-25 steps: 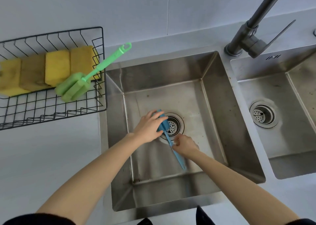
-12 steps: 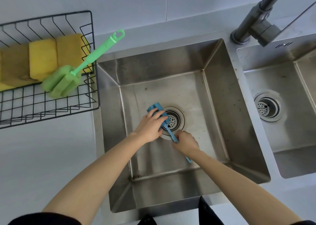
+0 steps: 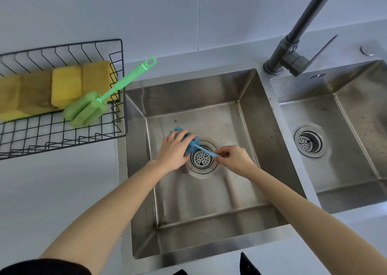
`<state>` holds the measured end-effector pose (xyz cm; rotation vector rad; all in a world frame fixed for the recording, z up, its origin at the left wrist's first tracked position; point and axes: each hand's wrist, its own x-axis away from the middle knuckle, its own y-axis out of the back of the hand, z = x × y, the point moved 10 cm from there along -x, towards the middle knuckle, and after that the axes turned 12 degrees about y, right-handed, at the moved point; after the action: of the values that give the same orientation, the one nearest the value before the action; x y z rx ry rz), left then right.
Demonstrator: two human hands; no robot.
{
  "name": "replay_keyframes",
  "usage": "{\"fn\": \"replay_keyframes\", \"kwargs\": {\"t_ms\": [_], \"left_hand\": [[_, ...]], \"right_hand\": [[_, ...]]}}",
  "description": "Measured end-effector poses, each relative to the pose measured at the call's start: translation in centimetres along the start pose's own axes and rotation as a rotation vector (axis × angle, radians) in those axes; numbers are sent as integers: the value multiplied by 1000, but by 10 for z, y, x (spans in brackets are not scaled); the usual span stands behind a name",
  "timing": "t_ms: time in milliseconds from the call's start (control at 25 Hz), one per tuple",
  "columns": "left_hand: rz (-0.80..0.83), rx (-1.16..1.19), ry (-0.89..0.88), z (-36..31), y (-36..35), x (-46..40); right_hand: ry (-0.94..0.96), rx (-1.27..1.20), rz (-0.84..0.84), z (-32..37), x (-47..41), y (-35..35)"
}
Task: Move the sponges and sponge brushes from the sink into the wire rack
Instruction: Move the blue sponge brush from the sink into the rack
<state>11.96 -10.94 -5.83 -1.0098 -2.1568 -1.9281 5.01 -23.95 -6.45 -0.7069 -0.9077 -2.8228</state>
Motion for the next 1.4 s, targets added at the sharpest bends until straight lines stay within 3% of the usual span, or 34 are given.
{"fn": "replay_keyframes", "kwargs": {"t_ms": [360,520,640,880,1400], "left_hand": [[-392,-70,-131,-20,77,40],[-489,-51,-124,-24,113,55],[-531,-19,-100,-17,136,67],[-545,103,-17,11,168,92],[-625,246,108,91,225,140]], "right_hand": [[191,-5,-40,39,25,45],[308,90,-81,64,45,68],[341,48,-177,75,59,90],[438,-317,-374,97,74,131],[618,-555,-429,219,55,125]]}}
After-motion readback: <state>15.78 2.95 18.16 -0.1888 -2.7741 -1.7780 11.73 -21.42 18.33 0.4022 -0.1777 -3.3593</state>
